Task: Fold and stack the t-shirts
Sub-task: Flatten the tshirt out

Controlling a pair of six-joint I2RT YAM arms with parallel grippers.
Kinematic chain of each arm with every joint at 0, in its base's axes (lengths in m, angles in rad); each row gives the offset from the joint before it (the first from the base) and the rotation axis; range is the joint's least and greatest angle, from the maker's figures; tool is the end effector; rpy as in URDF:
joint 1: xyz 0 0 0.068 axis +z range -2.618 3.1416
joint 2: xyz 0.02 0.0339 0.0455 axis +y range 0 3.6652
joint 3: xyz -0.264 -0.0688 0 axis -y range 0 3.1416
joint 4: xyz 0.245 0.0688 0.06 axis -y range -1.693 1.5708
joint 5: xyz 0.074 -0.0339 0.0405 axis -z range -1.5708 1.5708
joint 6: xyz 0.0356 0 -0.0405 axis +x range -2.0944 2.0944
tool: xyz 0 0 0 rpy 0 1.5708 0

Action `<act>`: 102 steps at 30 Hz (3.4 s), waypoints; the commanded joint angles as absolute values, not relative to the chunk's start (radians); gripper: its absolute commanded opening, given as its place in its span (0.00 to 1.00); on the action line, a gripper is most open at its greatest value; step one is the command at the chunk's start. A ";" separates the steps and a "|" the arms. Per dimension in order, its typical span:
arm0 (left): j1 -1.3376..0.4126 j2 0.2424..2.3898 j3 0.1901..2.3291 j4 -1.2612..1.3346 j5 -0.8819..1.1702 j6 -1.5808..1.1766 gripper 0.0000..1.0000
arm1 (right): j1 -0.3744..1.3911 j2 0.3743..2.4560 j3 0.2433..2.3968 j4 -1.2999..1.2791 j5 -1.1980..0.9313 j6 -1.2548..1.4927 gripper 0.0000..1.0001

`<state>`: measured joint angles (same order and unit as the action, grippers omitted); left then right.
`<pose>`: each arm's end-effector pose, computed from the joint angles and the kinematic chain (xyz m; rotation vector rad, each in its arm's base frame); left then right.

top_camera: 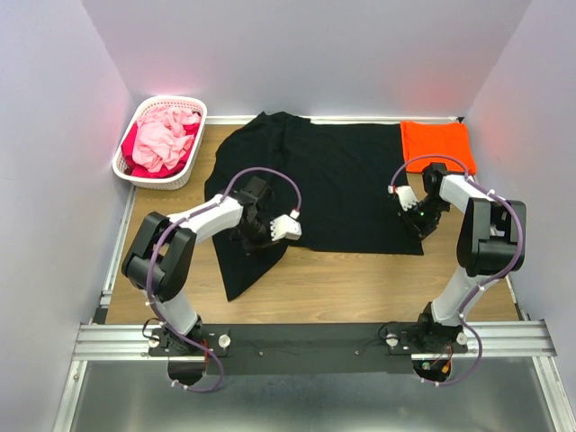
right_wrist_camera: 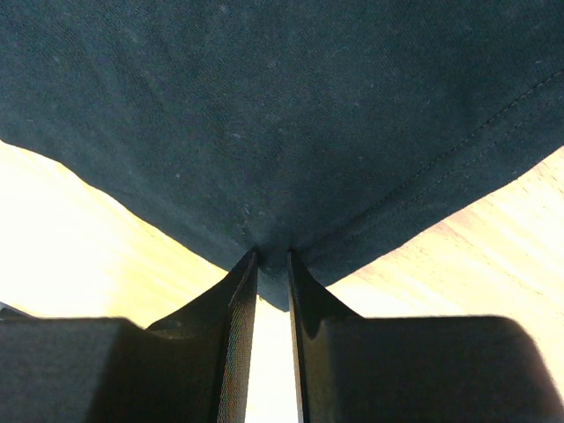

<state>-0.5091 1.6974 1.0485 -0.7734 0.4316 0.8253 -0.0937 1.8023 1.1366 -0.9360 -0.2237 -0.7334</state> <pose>0.2552 -0.1595 0.1700 1.8133 2.2263 -0.5879 0.3064 -0.0209 0.1577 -0.9577 2.9082 0.3339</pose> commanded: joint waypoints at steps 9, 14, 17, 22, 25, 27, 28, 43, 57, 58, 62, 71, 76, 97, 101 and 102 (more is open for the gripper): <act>-0.776 1.605 1.060 -0.804 0.502 0.750 0.04 | -0.097 1.815 1.112 -0.925 -0.212 -0.736 0.27; -0.854 1.551 1.046 -0.818 0.509 0.761 0.31 | -0.104 1.773 1.132 -0.948 -0.192 -0.755 0.29; -0.798 1.508 1.071 -0.859 0.517 0.793 0.40 | -0.127 1.730 1.187 -0.985 -0.202 -0.765 0.34; -0.508 1.489 1.169 -0.933 0.522 0.860 0.46 | -0.173 1.694 1.311 -1.106 -0.233 -0.792 0.45; -0.344 1.499 1.203 -0.905 0.471 0.888 0.46 | -0.184 1.686 1.353 -1.140 -0.232 -0.787 0.49; -0.235 1.531 1.219 -0.868 0.451 0.885 0.45 | -0.184 1.689 1.358 -1.141 -0.241 -0.781 0.49; -0.207 1.549 1.239 -0.868 0.451 0.891 0.42 | -0.184 1.693 1.359 -1.141 -0.264 -0.778 0.48; -0.092 1.781 1.164 -0.624 0.262 0.772 0.24 | -0.121 1.901 1.344 -1.011 -0.290 -0.676 0.38; -0.091 1.651 0.864 -0.670 0.112 0.804 0.20 | -0.115 1.841 1.105 -0.933 -0.068 -0.767 0.34; -0.092 1.603 0.836 -0.682 0.110 0.821 0.20 | -0.117 1.804 1.088 -0.933 -0.043 -0.773 0.33; -0.095 1.507 0.795 -0.776 0.098 0.871 0.18 | -0.118 1.726 1.094 -0.977 -0.029 -0.798 0.33; -0.094 1.574 1.168 -0.842 0.208 0.830 0.27 | -0.118 1.893 1.462 -1.118 -0.277 -0.672 0.34; -0.095 1.747 1.310 -0.789 0.250 0.764 0.30 | -0.097 1.956 1.486 -1.086 -0.310 -0.638 0.34; -0.095 1.706 0.940 -0.653 0.184 0.765 0.31 | -0.135 1.887 1.163 -0.943 -0.081 -0.741 0.29; -0.101 1.651 0.890 -0.679 0.198 0.788 0.31 | -0.158 1.830 1.126 -0.951 -0.057 -0.770 0.29; -0.104 1.626 0.876 -0.707 0.218 0.798 0.31 | -0.160 1.821 1.117 -0.960 -0.052 -0.784 0.29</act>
